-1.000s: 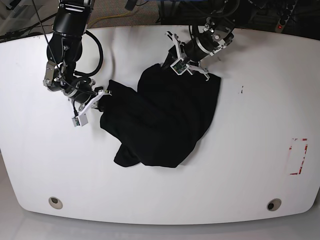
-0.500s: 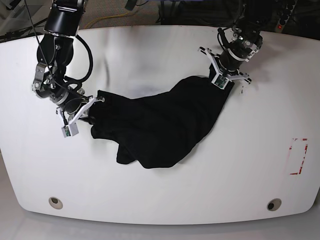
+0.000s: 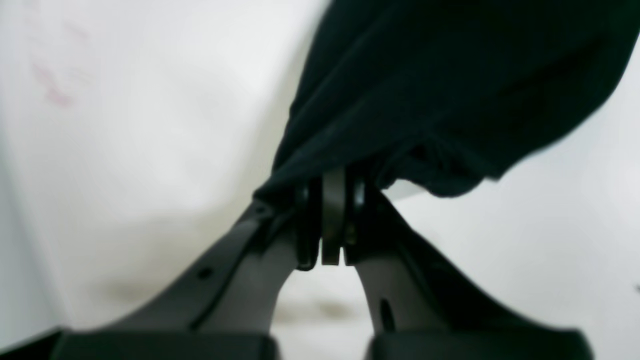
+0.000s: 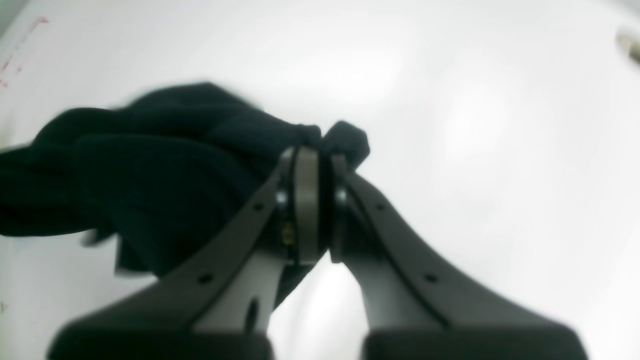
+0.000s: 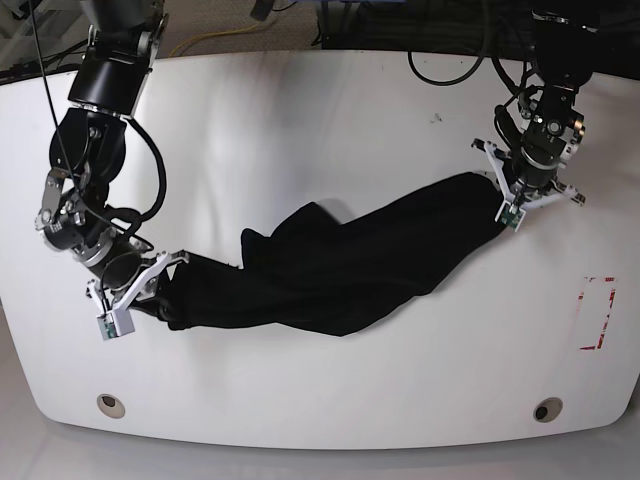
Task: Fold the T-shirt properly
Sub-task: 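Lift the shirt with both grippers and pull the grippers apart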
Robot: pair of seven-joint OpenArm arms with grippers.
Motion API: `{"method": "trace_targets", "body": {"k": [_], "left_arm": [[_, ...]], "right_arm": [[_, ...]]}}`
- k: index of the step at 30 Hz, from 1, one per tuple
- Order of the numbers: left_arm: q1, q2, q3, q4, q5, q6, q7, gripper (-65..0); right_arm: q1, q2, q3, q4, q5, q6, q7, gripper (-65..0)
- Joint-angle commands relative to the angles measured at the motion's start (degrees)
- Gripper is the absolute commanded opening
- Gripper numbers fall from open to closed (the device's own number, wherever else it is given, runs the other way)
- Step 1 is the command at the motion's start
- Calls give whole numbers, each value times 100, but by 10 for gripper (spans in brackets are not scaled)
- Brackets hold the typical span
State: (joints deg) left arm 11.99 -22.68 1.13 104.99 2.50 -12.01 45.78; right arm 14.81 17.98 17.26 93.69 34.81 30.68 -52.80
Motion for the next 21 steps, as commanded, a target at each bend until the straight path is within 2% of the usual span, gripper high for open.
{"method": "trace_targets", "body": {"k": [1,5,8,11,13,16,18,21], "left_arm": [[-307,-295,-55,239,44,63,262,-650],[-808,-532,-55,310,35,54,420,-650],[-1177,-699,-38,477,35,54,481,-650],[-1704,-866,-38,591,35,19,736,-650],[-2038,-875,-29,591,35,-192,886,-650],[-2742,-875,-29,661,123,-588,1273,-650],[-3085,-875,-29,741,343,-790,1457,-650],[-3674,-849,32,785,791,-1265,1501,-650]], "right_arm": [[361,246,-148,95,40,5,167,-650],[827,299,-394,-63,40,5,167,-650],[1266,457,-429,-327,49,5,167,-650],[1794,510,-438,-652,49,5,167,-650],[2102,536,-526,-802,49,5,150,-650],[2664,774,-825,-969,49,5,150,-650],[2954,844,-948,-995,49,5,150,-650],[3473,923,-1185,-1118,49,5,141,-650]]}}
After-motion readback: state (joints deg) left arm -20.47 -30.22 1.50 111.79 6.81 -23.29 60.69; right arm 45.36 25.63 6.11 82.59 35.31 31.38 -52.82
